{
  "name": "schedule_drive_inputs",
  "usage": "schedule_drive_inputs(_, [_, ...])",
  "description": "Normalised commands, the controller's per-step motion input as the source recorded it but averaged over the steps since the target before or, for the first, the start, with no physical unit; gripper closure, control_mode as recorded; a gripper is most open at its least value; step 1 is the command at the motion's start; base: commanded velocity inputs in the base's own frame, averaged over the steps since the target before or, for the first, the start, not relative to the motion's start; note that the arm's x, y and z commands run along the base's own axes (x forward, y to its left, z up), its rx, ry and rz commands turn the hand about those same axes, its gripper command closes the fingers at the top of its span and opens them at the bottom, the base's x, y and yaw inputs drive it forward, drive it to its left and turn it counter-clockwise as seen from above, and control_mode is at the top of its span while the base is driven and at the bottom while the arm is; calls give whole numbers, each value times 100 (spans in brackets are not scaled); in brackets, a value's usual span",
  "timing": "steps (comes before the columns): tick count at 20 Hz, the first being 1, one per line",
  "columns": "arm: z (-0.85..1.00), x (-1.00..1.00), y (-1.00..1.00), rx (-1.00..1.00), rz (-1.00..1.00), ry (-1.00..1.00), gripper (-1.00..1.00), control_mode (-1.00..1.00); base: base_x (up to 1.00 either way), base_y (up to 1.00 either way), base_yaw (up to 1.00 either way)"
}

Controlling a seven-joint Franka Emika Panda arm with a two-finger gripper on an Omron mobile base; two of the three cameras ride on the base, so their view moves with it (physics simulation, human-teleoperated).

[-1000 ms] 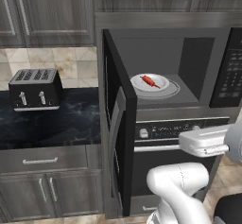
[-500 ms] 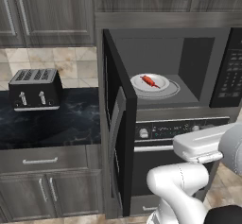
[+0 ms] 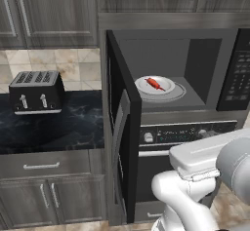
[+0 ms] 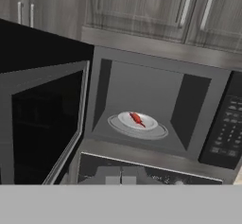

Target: Transport the fish from the fridge to the microwave and turn on the microwave.

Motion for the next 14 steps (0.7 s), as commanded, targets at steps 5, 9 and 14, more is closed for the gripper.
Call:
schedule_drive_inputs(5, [0,-14,22,-2,-1,-6,100,-100,0,0,0])
schedule_drive_inputs(9, [0,-9,21,0,-1,-3,100,-100,0,0,0])
schedule_drive_inputs(14, [0,-1,15,0,-2,-3,100,-100,0,0,0])
